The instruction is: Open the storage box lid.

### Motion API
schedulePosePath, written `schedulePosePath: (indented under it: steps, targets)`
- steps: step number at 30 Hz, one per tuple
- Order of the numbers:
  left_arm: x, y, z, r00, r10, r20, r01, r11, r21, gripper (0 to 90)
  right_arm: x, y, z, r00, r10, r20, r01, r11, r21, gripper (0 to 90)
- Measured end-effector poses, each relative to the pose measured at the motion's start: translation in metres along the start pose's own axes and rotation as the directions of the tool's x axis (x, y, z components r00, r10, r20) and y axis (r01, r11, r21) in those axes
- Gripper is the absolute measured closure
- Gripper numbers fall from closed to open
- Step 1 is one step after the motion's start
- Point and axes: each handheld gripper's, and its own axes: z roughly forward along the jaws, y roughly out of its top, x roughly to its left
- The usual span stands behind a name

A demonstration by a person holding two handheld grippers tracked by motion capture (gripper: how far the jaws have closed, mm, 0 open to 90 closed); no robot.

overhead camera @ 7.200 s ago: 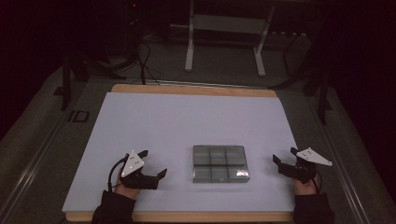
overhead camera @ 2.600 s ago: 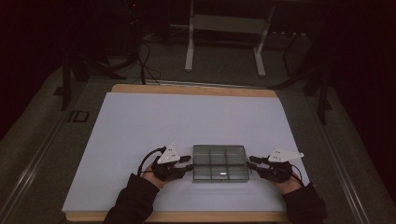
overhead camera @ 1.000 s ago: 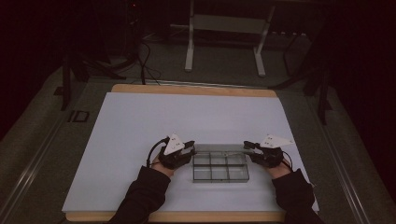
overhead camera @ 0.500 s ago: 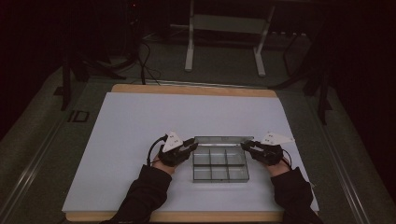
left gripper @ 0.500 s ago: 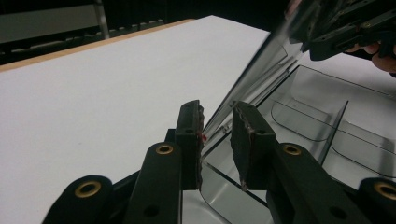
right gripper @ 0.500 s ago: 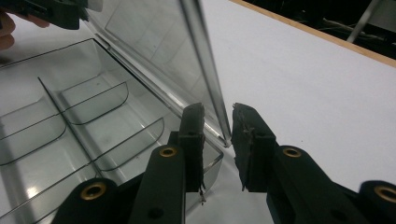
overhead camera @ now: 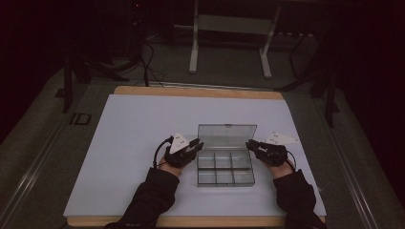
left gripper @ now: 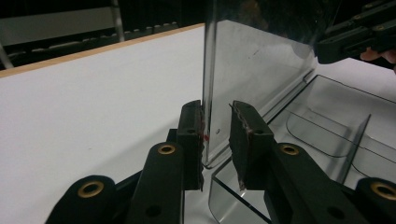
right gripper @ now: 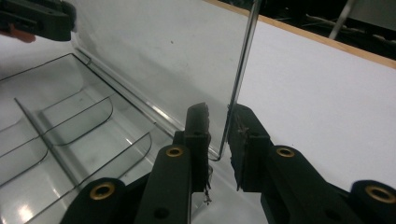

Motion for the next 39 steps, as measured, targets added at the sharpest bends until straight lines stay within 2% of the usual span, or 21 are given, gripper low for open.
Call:
schedulePosePath:
  steps: [8, 18, 23, 32, 39]
  targets:
    - [0.001, 0.000, 0.005, 0.9993, -0.029, -0.022, 0.029, 0.9996, 0.002, 76.6, 0.000, 0.002, 0.004, 0.9991, 0.038, 0.020, -0.038, 0.999, 0.007, 77.1]
    - [0.004, 0.000, 0.010, 0.9978, -0.061, -0.028, 0.061, 0.9980, 0.018, 76.3, 0.002, 0.004, 0.009, 0.9960, 0.069, 0.058, -0.070, 0.997, 0.025, 75.7]
    - [0.006, 0.000, 0.013, 0.9967, -0.078, -0.022, 0.079, 0.9965, 0.029, 73.9, 0.003, 0.005, 0.012, 0.9949, 0.069, 0.073, -0.072, 0.997, 0.041, 71.9]
    - [0.010, 0.000, 0.017, 0.9939, -0.111, -0.003, 0.111, 0.9928, 0.045, 69.5, 0.002, 0.005, 0.017, 0.9907, 0.114, 0.075, -0.118, 0.992, 0.053, 67.9]
    - [0.010, -0.001, 0.020, 0.9927, -0.120, -0.002, 0.120, 0.9908, 0.063, 65.4, 0.002, 0.005, 0.020, 0.9891, 0.125, 0.079, -0.130, 0.989, 0.064, 63.8]
